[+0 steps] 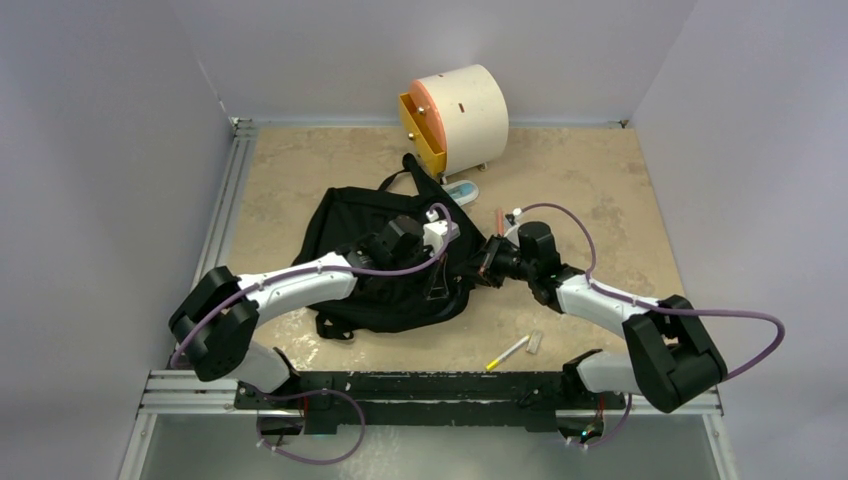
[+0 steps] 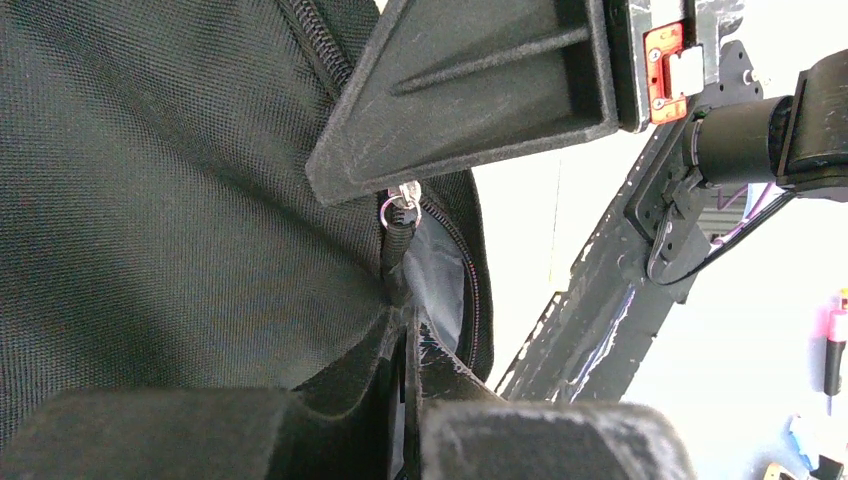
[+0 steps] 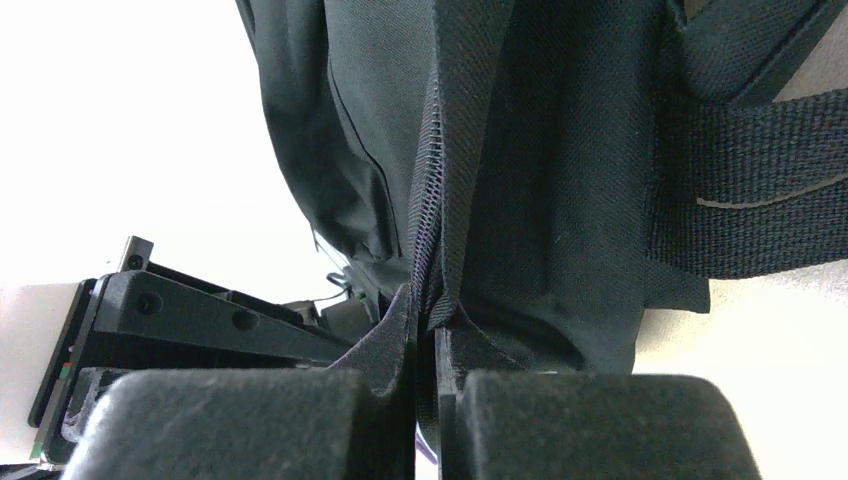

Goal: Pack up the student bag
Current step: Zip the student bag at the center of the board.

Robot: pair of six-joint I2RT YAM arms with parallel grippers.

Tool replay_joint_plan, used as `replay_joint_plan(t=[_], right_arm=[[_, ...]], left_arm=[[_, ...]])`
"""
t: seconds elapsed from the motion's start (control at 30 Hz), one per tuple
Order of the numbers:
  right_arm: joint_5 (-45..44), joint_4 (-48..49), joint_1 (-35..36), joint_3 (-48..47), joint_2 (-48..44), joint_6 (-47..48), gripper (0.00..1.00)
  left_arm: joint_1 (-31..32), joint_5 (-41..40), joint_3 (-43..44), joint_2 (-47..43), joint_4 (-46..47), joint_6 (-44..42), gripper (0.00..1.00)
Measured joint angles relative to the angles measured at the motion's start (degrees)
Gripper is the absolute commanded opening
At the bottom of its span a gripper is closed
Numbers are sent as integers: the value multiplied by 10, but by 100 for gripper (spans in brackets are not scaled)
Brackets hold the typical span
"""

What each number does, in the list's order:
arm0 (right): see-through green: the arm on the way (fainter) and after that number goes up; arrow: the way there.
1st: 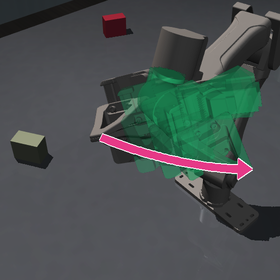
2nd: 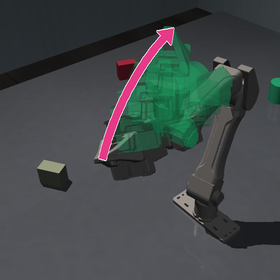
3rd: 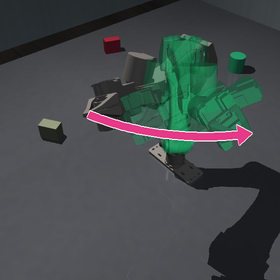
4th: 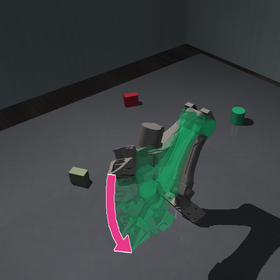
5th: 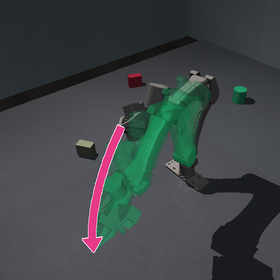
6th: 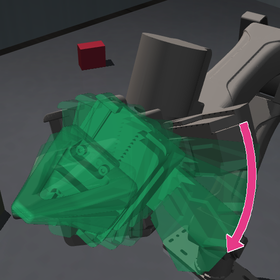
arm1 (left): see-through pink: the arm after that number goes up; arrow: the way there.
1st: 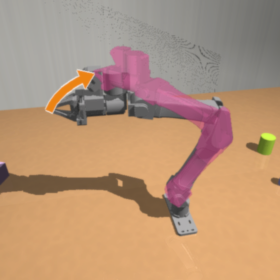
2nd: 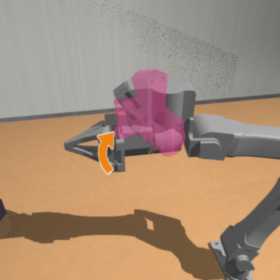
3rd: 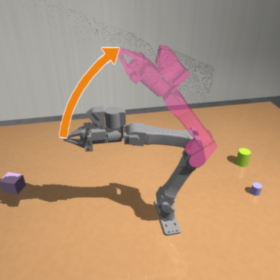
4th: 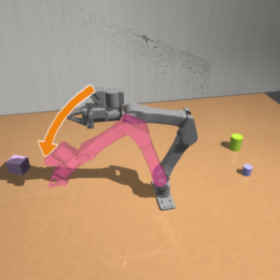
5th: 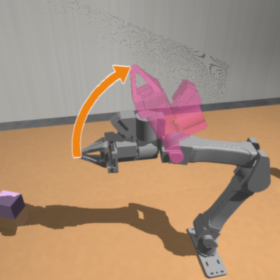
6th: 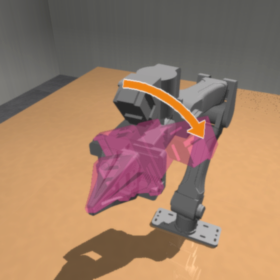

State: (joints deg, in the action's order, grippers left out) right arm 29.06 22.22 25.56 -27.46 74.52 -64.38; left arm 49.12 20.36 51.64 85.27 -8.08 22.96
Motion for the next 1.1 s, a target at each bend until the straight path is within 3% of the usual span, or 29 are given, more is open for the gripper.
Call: replay_joint_plan(t=[0.07, 0.13, 0.3, 0.63, 1.1], right_arm=[[0, -3, 0, -3, 0, 3, 0], [-1, -8, 0, -5, 0, 6, 0], [-1, -11, 0, -6, 0, 9, 0], [-4, -14, 0, -6, 0, 10, 0], [-6, -14, 0, -6, 0, 10, 0]], left_arm=[[0, 0, 0, -2, -2, 0, 20], [0, -2, 0, -2, -5, 3, 30], [0, -7, 0, -3, -6, 7, 38], [12, -57, 0, -1, -5, 15, 41], [31, -61, 0, 8, 3, 16, 42]])
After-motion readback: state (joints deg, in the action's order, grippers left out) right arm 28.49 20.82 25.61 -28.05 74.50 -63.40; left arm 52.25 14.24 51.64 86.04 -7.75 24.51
